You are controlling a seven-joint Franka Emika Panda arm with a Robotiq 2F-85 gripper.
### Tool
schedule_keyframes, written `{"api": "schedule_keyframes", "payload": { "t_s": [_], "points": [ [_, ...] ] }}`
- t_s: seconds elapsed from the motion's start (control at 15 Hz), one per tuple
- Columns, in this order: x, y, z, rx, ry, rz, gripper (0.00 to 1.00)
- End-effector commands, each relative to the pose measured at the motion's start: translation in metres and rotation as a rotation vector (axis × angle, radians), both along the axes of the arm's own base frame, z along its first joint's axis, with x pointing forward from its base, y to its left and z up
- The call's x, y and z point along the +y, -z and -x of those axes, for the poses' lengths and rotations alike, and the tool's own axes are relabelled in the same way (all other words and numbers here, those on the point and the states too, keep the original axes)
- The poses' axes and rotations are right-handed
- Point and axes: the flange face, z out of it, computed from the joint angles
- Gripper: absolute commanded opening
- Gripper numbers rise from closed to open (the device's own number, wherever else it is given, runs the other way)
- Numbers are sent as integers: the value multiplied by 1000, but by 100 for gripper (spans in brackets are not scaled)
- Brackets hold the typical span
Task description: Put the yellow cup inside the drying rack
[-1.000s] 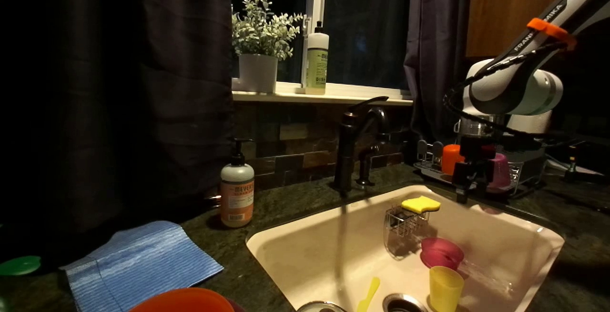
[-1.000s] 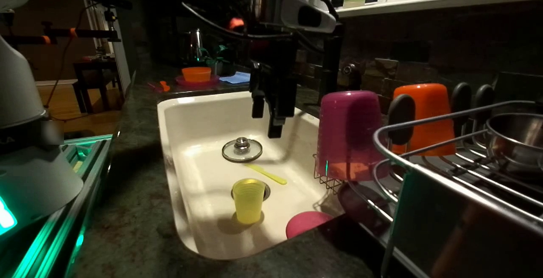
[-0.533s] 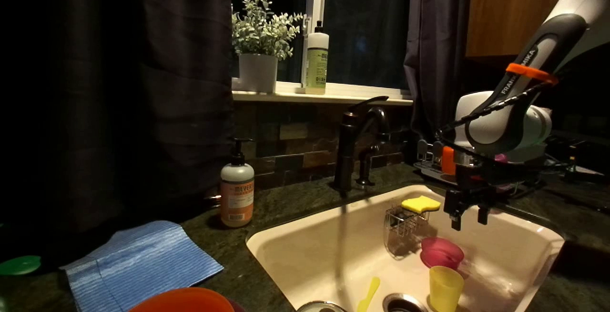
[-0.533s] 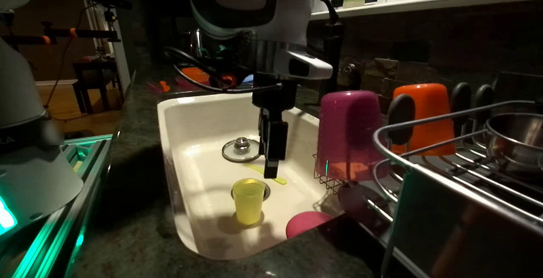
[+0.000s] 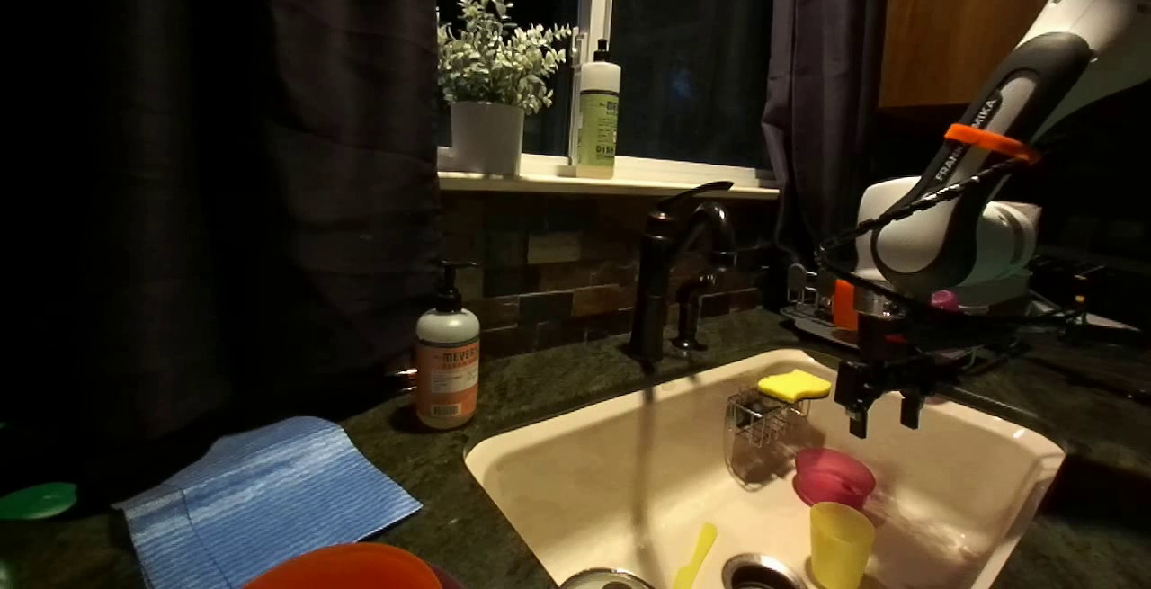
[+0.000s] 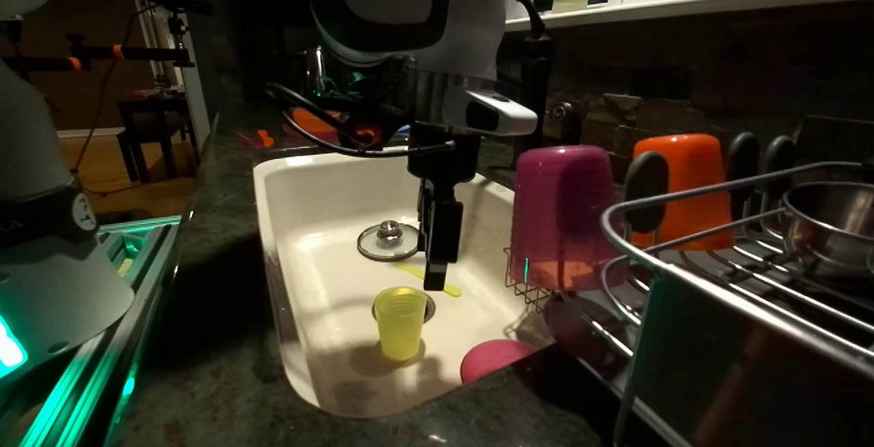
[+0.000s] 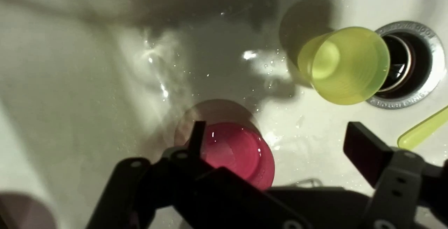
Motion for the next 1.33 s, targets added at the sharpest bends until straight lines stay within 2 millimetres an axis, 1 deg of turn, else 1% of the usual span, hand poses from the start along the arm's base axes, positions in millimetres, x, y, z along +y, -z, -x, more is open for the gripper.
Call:
{"api": "schedule_keyframes", "payload": {
  "t_s": [0.0, 0.2, 0.53, 0.67, 0.8, 1.0, 1.27],
  "points": [
    [7, 24, -11, 67, 48, -65, 100],
    [14, 42, -21, 117, 92, -95, 100],
    [14, 73, -46, 141, 115, -70, 100],
    [15, 85, -52, 159, 118, -74, 100],
    [17, 93, -54, 173, 115, -74, 100],
    [21, 102, -49, 203, 126, -69, 100],
    [19, 112, -45, 213, 160, -79, 100]
  ]
}}
